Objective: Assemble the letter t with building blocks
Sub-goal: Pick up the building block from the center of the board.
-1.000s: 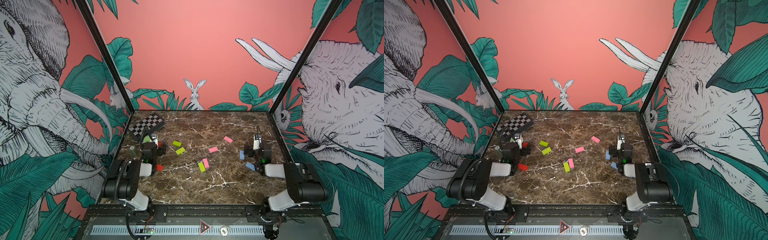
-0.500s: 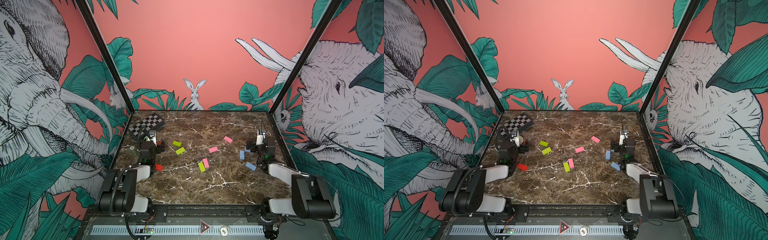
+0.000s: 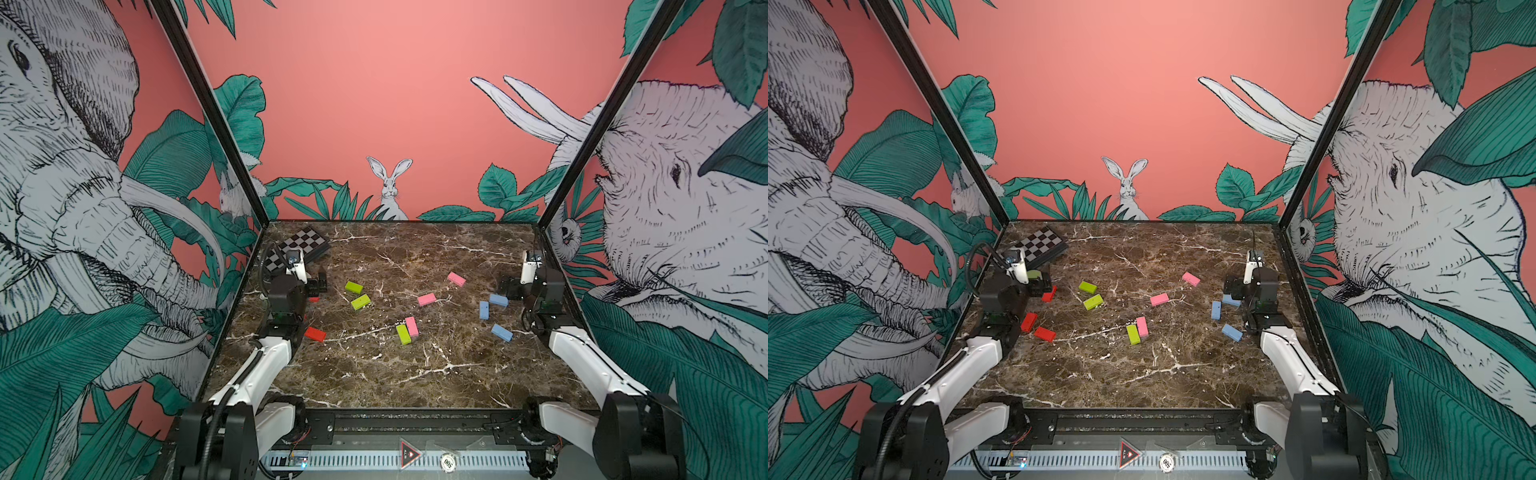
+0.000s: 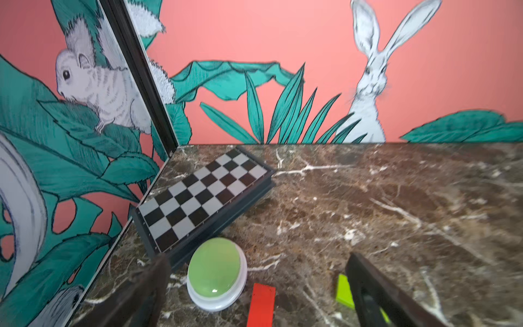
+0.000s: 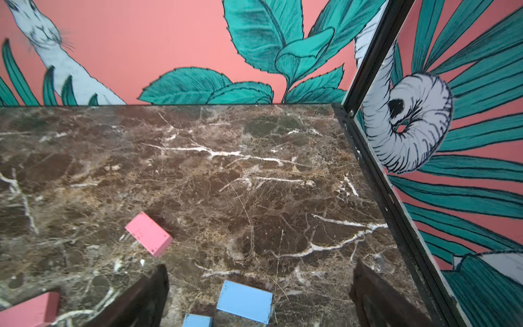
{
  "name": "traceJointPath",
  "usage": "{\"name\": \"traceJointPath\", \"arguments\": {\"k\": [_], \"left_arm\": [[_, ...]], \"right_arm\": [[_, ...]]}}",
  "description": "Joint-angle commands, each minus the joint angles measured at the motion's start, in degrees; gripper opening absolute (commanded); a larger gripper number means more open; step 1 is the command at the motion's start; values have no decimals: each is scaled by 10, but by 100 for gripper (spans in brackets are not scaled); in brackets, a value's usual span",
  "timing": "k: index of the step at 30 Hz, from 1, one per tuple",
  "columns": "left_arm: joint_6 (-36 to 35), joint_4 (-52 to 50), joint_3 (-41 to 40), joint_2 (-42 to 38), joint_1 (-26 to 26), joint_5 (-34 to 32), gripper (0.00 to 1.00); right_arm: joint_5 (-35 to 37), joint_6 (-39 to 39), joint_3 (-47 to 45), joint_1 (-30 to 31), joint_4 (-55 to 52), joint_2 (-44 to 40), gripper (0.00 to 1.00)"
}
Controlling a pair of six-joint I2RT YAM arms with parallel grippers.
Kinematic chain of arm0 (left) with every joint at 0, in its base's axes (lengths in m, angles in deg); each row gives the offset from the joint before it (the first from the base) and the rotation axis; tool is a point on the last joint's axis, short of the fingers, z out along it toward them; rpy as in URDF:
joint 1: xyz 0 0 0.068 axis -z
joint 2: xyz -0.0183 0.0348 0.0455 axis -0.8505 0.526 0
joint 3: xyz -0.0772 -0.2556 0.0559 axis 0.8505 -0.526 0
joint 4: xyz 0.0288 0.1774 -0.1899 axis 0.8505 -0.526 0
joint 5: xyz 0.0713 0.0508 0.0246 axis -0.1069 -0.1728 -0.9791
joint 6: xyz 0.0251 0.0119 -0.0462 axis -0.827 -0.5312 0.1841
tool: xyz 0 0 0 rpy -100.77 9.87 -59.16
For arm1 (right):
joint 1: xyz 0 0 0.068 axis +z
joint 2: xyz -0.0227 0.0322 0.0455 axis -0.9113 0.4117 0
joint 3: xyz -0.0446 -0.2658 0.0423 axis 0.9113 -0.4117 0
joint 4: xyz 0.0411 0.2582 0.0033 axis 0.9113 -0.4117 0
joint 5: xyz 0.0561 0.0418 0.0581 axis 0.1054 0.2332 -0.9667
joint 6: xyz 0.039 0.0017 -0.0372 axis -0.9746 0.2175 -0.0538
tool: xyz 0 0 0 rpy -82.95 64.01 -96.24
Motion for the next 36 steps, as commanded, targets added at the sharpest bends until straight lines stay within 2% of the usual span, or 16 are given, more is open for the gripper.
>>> {"name": "traceJointPath", "arguments": {"k": [1, 6, 11, 21, 26, 36], "left_arm": [[61, -140, 53, -44, 3, 47, 99], [88, -257, 117, -87, 3, 117, 99], [105, -349, 156, -129, 3, 151, 99], [93, -572, 256, -127, 4, 257, 99], [81, -642, 275, -139, 3, 264, 99], [86, -710, 273, -146, 3, 241, 99]], "right_arm": [[-18, -26, 23, 0, -96, -38, 98], [-34, -67, 59, 0, -195, -95, 98], [-95, -108, 107, 0, -287, -135, 98], [-178, -149, 166, 0, -420, -177, 98], [-228, -154, 180, 2, -462, -182, 98], [-230, -132, 191, 3, -554, -175, 98]]}}
